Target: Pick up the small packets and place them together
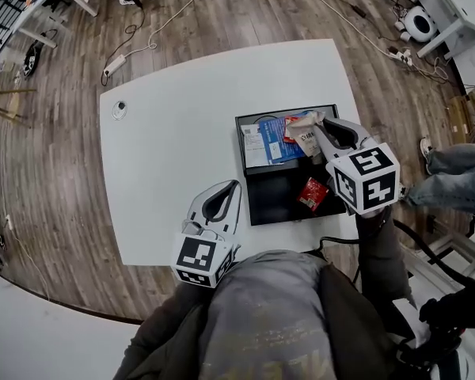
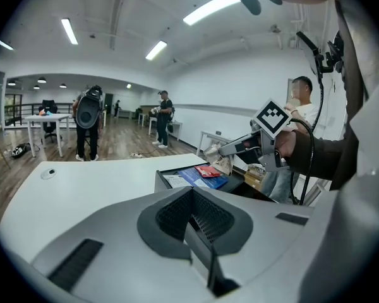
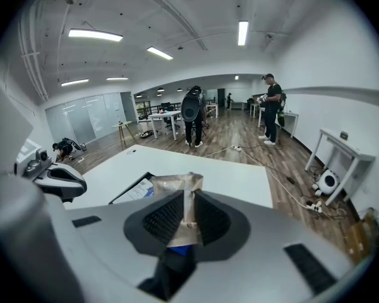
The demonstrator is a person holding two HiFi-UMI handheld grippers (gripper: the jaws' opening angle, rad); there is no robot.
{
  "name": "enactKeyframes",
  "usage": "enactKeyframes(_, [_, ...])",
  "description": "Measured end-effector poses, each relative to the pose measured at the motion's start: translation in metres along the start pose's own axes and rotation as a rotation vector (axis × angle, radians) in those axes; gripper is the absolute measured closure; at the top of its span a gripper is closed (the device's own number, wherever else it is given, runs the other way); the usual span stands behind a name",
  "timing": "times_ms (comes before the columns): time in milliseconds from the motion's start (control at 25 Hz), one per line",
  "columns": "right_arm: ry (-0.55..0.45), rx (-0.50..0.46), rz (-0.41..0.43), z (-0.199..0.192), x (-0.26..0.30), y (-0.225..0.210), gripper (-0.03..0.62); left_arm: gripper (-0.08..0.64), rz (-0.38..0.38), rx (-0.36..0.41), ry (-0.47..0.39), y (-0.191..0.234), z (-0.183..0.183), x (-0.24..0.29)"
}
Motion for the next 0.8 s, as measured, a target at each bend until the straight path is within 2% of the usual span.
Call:
enactKeyframes(600, [0.062, 0.024, -0.038, -0.017, 0.029, -0.012, 0.525, 0.558, 0.008, -0.038, 0.043, 0.01, -0.009, 0.012])
enactKeyframes(800, [0.063, 0.017, -0.044, -0.017, 0.03, -0.011, 0.479, 0.558, 0.005, -0.04, 0.042, 0.011, -0.01, 0.012])
Point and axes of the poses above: the fingertips, and each gripper's own axes: x forward along the fingers, y to its left, z out of its top, the point moved 1 cm from there along -x, backward along the fingers, and after that the axes turned 13 degrees about -z, right-handed, at the moved point
